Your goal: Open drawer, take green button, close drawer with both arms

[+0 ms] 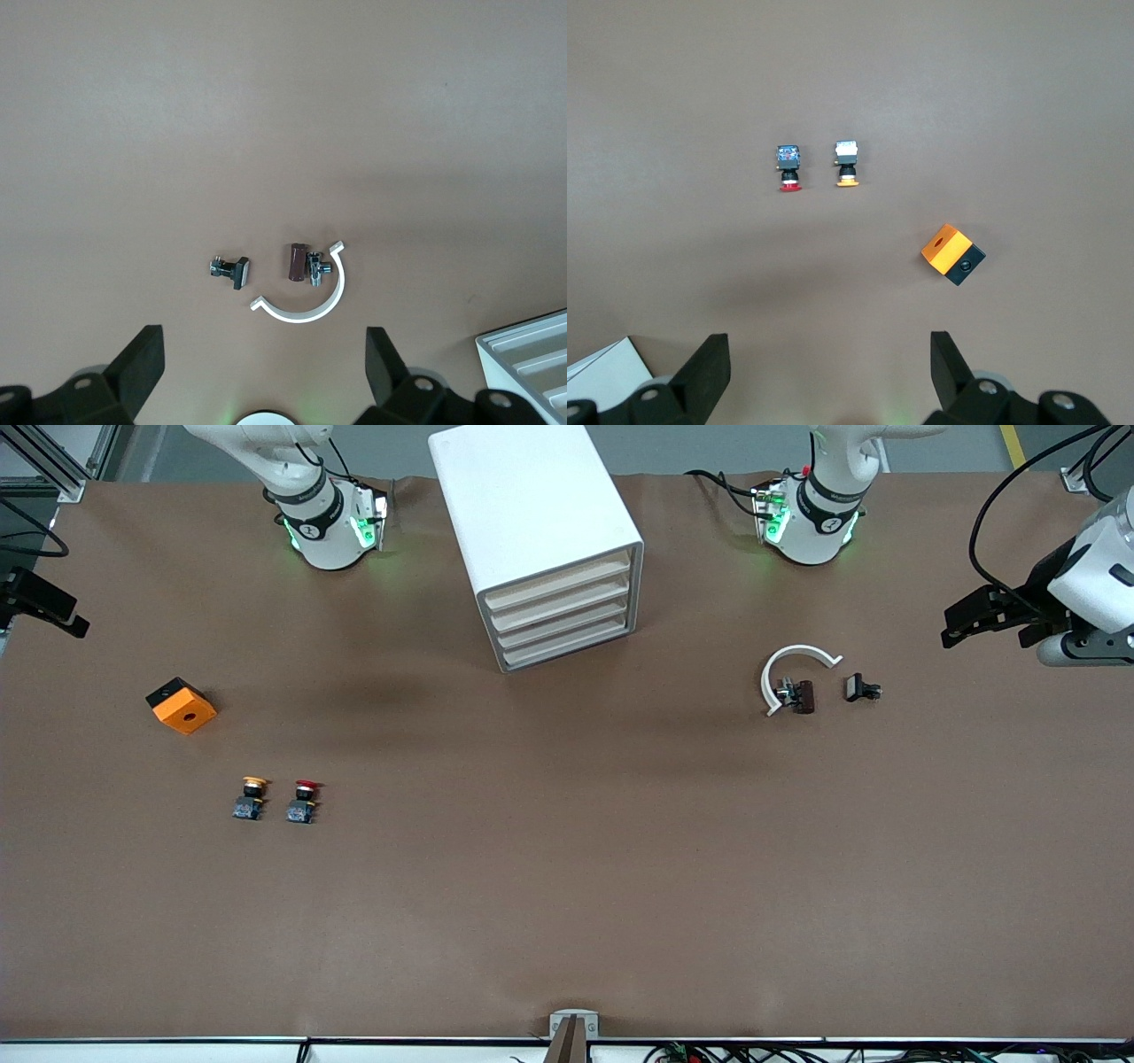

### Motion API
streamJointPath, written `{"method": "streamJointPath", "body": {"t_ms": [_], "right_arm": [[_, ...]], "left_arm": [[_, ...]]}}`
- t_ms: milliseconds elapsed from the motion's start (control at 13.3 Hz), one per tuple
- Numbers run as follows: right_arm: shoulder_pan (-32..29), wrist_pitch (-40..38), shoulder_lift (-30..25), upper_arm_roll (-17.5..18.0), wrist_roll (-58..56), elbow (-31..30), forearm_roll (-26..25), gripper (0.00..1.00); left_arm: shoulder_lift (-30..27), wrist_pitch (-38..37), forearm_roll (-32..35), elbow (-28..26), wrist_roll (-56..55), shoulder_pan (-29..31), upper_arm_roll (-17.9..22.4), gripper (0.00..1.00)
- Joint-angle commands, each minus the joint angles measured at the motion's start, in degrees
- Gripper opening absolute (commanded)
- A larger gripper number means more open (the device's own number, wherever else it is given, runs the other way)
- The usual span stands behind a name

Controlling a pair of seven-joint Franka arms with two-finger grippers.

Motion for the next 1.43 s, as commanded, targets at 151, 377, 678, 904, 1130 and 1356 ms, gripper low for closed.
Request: {"method": "streamJointPath", "body": {"t_ms": [151, 377, 678, 904, 1130, 1356], "right_arm": [[0.27, 0.03, -1.63, 0.26, 1.07, -1.14, -0.29, 1.0], [0.26, 0.12, -1.55, 0.26, 1.15, -1.14, -0.29, 1.0], [0.27, 0.12, -1.55, 0.26, 1.15, -1.14, -0.2, 1.0], [0.18, 0.2, -1.46, 0.17, 0.37, -1.14, -0.2, 1.0], [0.18, 0.2, -1.46, 0.08, 0.28, -0.96, -0.2, 1.0], [0.27, 0.12, -1.46, 0.17, 0.36, -0.87, -0.2, 1.0]], "left_arm": [[0.67, -1.15, 0.67, 1.4, 0.79, 0.36, -0.3, 1.0], [0.75, -1.15, 0.58, 1.4, 0.09, 0.36, -0.3, 1.0], [0.67, -3.25, 0.58, 1.31, 0.35, 0.44, -0.04, 1.0], [1.02, -4.05, 0.85, -0.44, 0.26, 0.44, -0.04, 1.0], [1.72, -3.52, 0.23, -3.86, 0.09, -0.08, -0.3, 1.0], [1.81, -1.15, -1.61, -6.06, 0.18, -0.08, -0.3, 1.0]]}}
